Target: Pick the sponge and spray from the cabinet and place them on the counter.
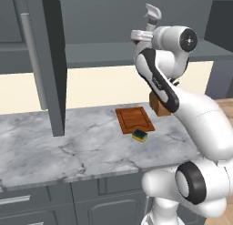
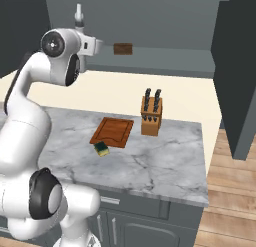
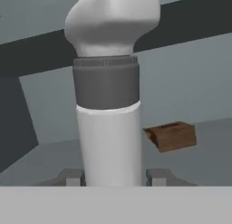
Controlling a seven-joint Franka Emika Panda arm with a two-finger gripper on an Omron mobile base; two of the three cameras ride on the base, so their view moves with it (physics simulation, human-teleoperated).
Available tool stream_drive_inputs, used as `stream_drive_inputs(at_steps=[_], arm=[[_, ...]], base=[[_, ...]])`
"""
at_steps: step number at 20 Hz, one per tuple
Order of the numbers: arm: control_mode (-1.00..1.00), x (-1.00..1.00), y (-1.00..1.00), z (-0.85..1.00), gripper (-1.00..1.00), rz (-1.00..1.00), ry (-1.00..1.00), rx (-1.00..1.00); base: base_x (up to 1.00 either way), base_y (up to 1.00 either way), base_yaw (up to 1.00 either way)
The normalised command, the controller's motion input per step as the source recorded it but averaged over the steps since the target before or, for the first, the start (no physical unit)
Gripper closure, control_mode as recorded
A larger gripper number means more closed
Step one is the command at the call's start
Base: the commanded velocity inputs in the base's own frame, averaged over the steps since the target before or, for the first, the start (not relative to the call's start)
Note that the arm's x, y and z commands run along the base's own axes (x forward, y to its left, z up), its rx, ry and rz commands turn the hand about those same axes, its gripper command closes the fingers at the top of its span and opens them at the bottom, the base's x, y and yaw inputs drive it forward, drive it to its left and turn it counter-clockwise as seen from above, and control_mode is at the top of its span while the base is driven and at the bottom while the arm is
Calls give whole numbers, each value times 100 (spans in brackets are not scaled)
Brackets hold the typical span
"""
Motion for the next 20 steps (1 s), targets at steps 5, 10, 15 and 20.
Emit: stream_drive_inputs(at_steps=[5, 10, 15, 20], arm=[[-100, -80, 0, 0, 100, 0, -6, 2], [-100, -75, 0, -12, 100, 4, -6, 1], [-100, -30, 8, -43, 100, 8, 0, 1], [-100, 21, 11, -52, 100, 7, 5, 6]], base=[[0, 0, 0], [0, 0, 0], [0, 0, 0], [0, 0, 0]])
